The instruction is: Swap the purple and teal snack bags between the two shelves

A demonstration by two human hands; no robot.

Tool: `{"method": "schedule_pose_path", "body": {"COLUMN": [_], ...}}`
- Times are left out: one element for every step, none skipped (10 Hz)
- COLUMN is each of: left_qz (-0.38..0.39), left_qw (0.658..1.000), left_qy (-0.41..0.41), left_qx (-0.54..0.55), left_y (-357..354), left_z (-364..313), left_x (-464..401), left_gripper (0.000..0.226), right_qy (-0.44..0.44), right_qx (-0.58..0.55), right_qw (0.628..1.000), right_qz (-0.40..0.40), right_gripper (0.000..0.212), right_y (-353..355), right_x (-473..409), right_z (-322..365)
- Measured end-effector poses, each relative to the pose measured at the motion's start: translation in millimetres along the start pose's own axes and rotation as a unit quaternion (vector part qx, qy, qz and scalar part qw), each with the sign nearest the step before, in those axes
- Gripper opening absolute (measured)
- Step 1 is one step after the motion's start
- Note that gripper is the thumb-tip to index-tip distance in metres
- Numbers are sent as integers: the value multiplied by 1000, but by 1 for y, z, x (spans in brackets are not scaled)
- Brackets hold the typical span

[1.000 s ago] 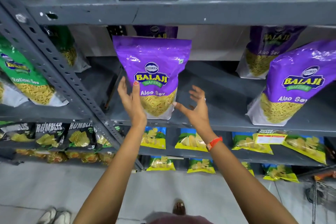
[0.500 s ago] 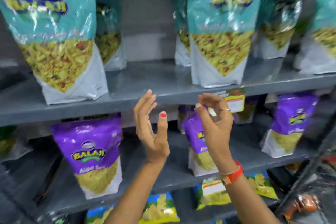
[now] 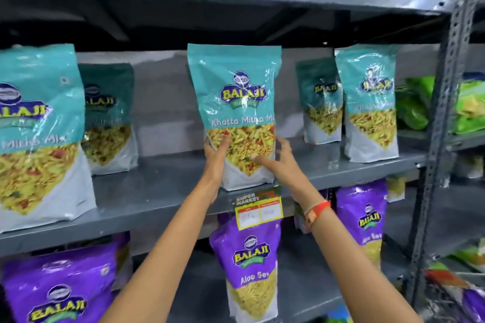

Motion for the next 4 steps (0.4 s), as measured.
{"method": "schedule_pose_path", "body": {"left_qz": [-1, -6, -7, -31], "left_qw": [1000, 1000, 1000, 999], "left_qy": [3, 0, 0, -14], "left_qx": [-4, -21, -26, -10], "left_y": [-16, -25, -28, -28], "left_z": [-10, -17, -18, -25], "left_x": [-3, -7, -4, -3], "left_gripper": [88, 82, 81, 74], "right_qy": [11, 22, 25, 43], "right_qx": [-7, -9, 2, -2], "right_qw": [1000, 1000, 1000, 999], "right_qz": [-9, -5, -1, -24], "right_gripper": [70, 70, 72, 75], "right_y": [16, 23, 25, 32], "right_x": [-10, -16, -16, -20], "right_z": [8, 11, 11, 11]}}
Point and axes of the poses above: each hand's wrist, its own x-axis away from the middle knuckle, its own y-axis out of the back of the hand, z = x × y, the point moved 9 cm from there along -x, towards the middle knuckle, and after that the axes turned 13 degrees about y, right-handed, at the moved point
